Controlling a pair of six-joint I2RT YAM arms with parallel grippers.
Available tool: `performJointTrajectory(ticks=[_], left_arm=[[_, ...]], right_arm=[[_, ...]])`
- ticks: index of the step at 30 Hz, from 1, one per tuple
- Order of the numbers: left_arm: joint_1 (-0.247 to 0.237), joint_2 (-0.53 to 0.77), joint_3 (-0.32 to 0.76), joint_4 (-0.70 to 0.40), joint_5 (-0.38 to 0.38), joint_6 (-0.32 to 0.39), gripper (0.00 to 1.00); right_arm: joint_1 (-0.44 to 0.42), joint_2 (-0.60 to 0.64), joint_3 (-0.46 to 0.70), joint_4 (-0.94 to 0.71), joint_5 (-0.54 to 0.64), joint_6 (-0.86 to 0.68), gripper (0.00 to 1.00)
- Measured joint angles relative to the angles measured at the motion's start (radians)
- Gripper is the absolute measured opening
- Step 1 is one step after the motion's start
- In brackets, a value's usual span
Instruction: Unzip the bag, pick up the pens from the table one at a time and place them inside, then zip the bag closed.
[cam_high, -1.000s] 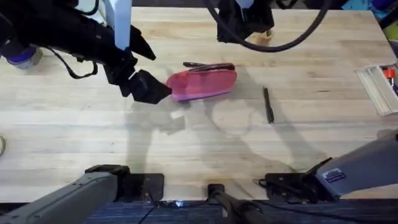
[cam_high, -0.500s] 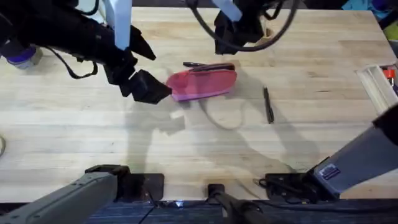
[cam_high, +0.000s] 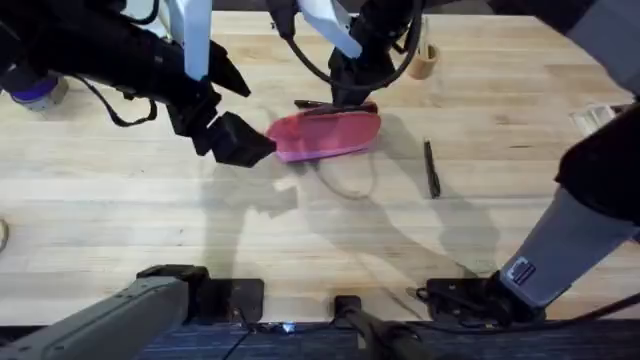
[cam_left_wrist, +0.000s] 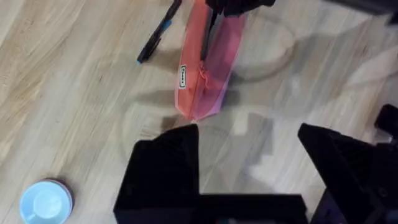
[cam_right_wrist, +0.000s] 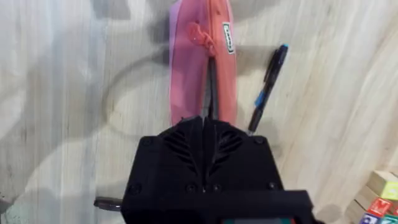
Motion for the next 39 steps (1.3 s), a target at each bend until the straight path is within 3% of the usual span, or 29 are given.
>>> performJointTrajectory(ticks=[27, 39], left_arm=[[0.0, 0.0, 0.0, 0.0, 0.0, 0.0, 0.994], [0.0, 0.0, 0.0, 0.0, 0.0, 0.0, 0.993]], right_arm=[[0.0, 0.188, 0.003, 0.076, -0.008, 0.0, 0.03], [0.0, 0.208, 0.006, 0.077, -0.015, 0.004, 0.03]])
